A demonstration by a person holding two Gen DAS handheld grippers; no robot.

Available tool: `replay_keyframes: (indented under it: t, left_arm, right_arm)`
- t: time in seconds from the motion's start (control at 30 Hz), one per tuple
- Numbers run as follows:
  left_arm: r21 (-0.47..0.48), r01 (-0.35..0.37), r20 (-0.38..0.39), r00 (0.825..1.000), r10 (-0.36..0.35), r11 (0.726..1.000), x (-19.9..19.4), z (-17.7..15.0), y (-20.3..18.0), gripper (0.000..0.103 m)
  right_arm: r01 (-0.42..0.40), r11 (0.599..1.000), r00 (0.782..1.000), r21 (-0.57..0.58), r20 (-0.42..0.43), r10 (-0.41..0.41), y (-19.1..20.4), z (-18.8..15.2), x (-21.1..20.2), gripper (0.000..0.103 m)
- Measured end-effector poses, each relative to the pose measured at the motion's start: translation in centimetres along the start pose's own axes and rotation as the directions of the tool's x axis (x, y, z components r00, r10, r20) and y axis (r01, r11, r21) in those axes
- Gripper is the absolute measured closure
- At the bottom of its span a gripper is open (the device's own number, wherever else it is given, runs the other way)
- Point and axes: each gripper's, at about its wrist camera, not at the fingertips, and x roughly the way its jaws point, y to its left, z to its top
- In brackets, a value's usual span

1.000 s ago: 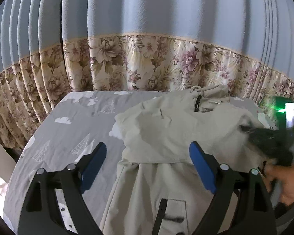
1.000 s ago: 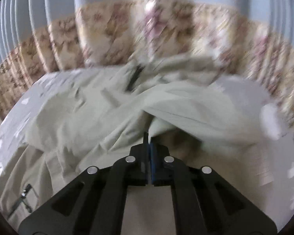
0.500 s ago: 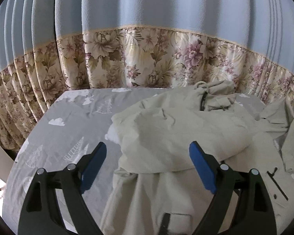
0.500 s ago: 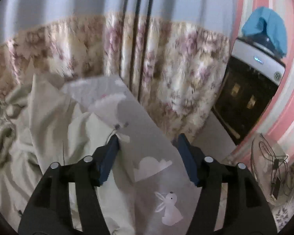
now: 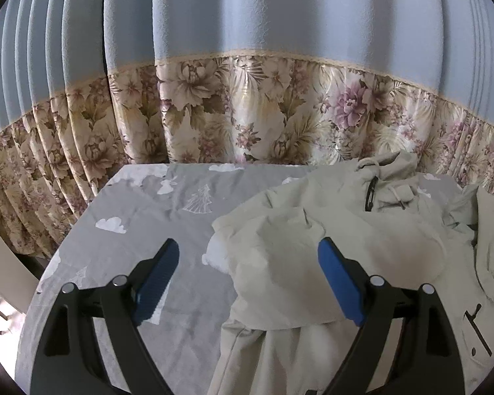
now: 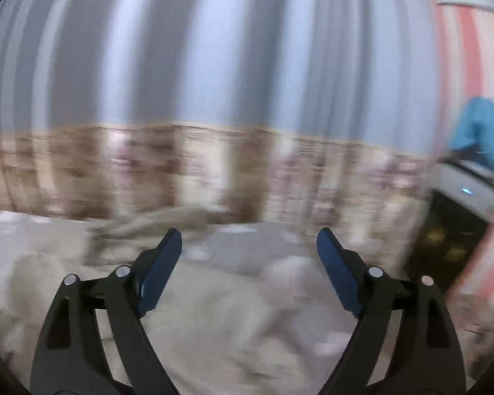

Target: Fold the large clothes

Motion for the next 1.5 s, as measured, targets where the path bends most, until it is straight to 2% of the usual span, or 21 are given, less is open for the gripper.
replay_keyframes:
  t: [0.07,0.1,0.13,0.2,0.37,0.43,0.47,0.5,0.6,0.63,0.67,0.77,0.87,0.93,1.03,1.17,1.23,1.3,1.33,1.4,1.5]
  left_arm:
    - [0.004,0.006,-0.01,1.0,-0.006,1.0,0.8,0.0,-0.2,0.016]
    - [0.002,0.009,-0.014,1.0,-0.009,1.0,1.2,-0.1,-0.4,0.016]
    - [0.003,0.015,-0.021,1.0,-0.014,1.0,1.5,-0.3,-0.5,0.016]
    - [0.011,0.021,-0.037,0.999,-0.02,1.0,2.2,-0.5,-0.7,0.016]
    - [0.026,0.001,-0.067,0.998,0.001,1.0,4.2,-0.8,-0.4,0.015]
    - [0.023,-0.007,-0.077,0.997,0.009,1.0,5.0,-0.8,-0.2,0.014]
    - [0.021,-0.01,-0.088,0.996,0.012,1.0,5.4,-0.8,-0.2,0.014]
    - [0.017,-0.012,-0.1,0.995,0.013,1.0,5.7,-0.8,-0.1,0.014]
    - [0.016,-0.003,-0.09,0.996,0.004,1.0,5.6,-0.6,-0.2,0.013]
    - [0.02,-0.004,-0.091,0.996,0.005,1.0,5.7,-0.6,-0.3,0.012]
    - [0.022,-0.002,-0.097,0.995,0.004,1.0,6.0,-0.6,-0.5,0.011]
    - [0.036,0.016,-0.186,0.983,-0.009,0.999,8.8,-1.3,-1.6,0.011]
    - [0.12,-0.048,-0.26,0.962,0.078,0.992,11.8,-2.7,-2.6,0.011]
    - [0.169,-0.109,-0.25,0.957,0.15,0.98,12.6,-3.3,-2.3,0.01]
    - [0.144,-0.162,-0.257,0.947,0.195,0.976,13.0,-3.5,-0.2,0.01]
    - [0.179,-0.205,-0.22,0.945,0.242,0.962,12.7,-3.9,0.4,0.008]
    - [0.228,-0.26,-0.182,0.935,0.304,0.938,12.7,-4.1,0.1,0.008]
    - [0.172,-0.214,-0.188,0.951,0.245,0.962,12.2,-3.9,1.1,0.01]
    - [0.159,-0.214,-0.183,0.953,0.241,0.964,11.9,-3.8,1.4,0.01]
    - [0.133,-0.206,-0.167,0.959,0.227,0.969,10.9,-3.3,2.0,0.01]
    - [0.089,-0.179,-0.124,0.974,0.189,0.98,7.8,-2.1,2.2,0.01]
  right_arm:
    - [-0.196,0.981,0.977,0.009,-0.09,0.196,2.3,-1.3,2.6,0.018]
    - [-0.28,0.96,0.952,0.018,-0.122,0.28,3.3,-2.2,3.8,0.019]
    - [-0.299,0.954,0.938,-0.006,-0.188,0.293,4.9,-3.3,5.5,0.02]
    - [-0.304,0.951,0.924,-0.061,-0.263,0.278,7.2,-4.9,7.9,0.037]
    - [-0.32,0.947,0.878,-0.041,-0.387,0.28,9.4,-7.6,12.5,0.039]
    - [-0.373,0.928,0.847,-0.002,-0.411,0.339,10.0,-8.1,13.8,0.041]
    - [-0.373,0.928,0.839,-0.005,-0.429,0.335,10.1,-8.4,14.4,0.073]
    - [-0.352,0.935,0.848,-0.029,-0.434,0.306,10.0,-8.6,14.4,0.09]
    - [-0.263,0.962,0.904,-0.072,-0.368,0.219,8.3,-8.0,12.7,0.096]
    - [-0.21,0.975,0.923,-0.072,-0.343,0.174,7.2,-7.6,12.3,0.096]
    - [-0.184,0.981,0.929,-0.057,-0.335,0.155,6.4,-7.5,12.3,0.095]
    - [-0.237,0.969,0.886,-0.076,-0.425,0.183,6.7,-9.0,14.2,0.09]
    - [-0.239,0.965,0.884,-0.111,-0.436,0.169,6.9,-10.0,14.4,0.087]
    - [-0.253,0.964,0.876,-0.077,-0.443,0.194,6.4,-10.0,14.3,0.087]
    - [-0.28,0.957,0.864,-0.072,-0.453,0.218,6.7,-10.0,13.7,0.081]
    - [-0.307,0.947,0.859,-0.092,-0.454,0.234,8.2,-10.4,13.4,0.06]
    - [-0.308,0.947,0.861,-0.096,-0.452,0.234,8.5,-10.7,13.2,0.057]
    - [-0.316,0.945,0.86,-0.083,-0.446,0.248,8.4,-10.6,12.8,0.047]
    - [-0.317,0.945,0.865,-0.073,-0.431,0.257,8.1,-10.3,12.2,0.042]
    - [-0.286,0.954,0.904,-0.085,-0.354,0.24,6.9,-9.5,10.0,0.025]
    - [-0.232,0.969,0.939,-0.085,-0.281,0.2,3.9,-8.5,7.0,0.022]
